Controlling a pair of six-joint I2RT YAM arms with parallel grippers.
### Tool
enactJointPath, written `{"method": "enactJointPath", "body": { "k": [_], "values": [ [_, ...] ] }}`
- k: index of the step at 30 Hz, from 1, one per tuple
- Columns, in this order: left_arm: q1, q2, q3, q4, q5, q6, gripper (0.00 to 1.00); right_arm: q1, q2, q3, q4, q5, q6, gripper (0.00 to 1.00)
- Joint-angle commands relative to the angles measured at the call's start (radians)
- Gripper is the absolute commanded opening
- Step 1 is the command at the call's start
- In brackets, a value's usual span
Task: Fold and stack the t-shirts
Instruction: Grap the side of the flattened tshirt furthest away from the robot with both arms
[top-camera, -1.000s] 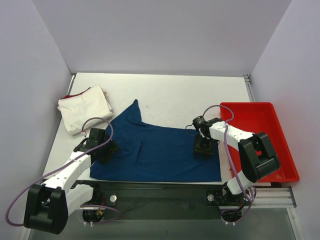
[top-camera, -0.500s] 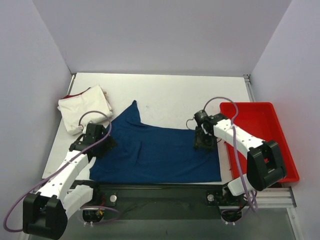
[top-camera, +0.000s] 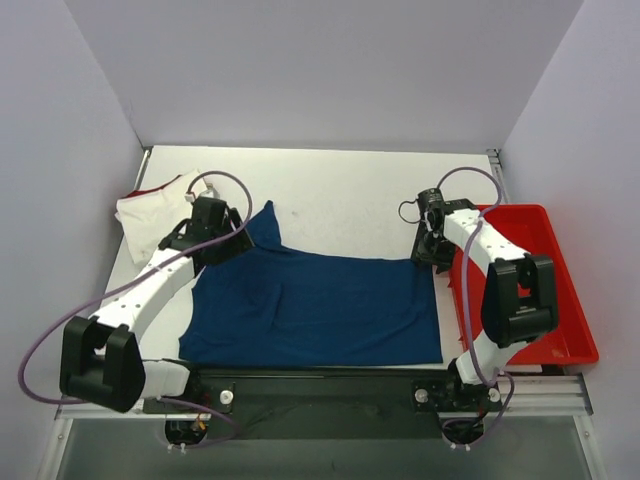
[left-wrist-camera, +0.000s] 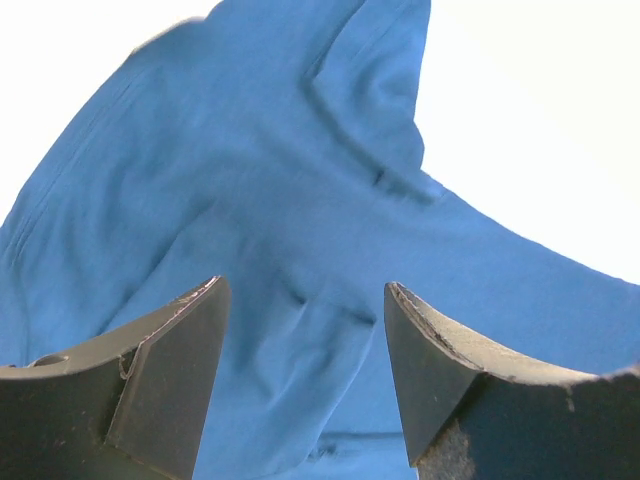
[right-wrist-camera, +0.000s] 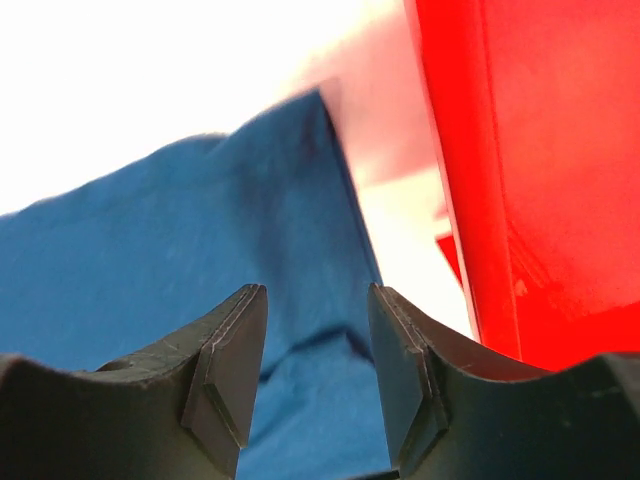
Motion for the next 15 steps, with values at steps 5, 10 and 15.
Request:
{"method": "enactJointPath", "body": {
  "k": [5, 10, 15],
  "values": [
    [0.025, 0.207, 0.246, 0.097, 0.098, 0.131, 0.73, -0.024, 0.136, 0.086, 0.037, 0.07, -0.03, 0.42],
    [0.046, 0.33, 0.363, 0.072, 0.112, 0.164, 0.73, -0.028, 0.182, 0.104, 0.066, 0.081, -0.005, 0.41],
    [0.063, 0.393, 0.429, 0.074, 0.158, 0.194, 0.73, -0.018, 0.222, 0.12, 0.106, 0.124, 0.024, 0.4]
  ]
}}
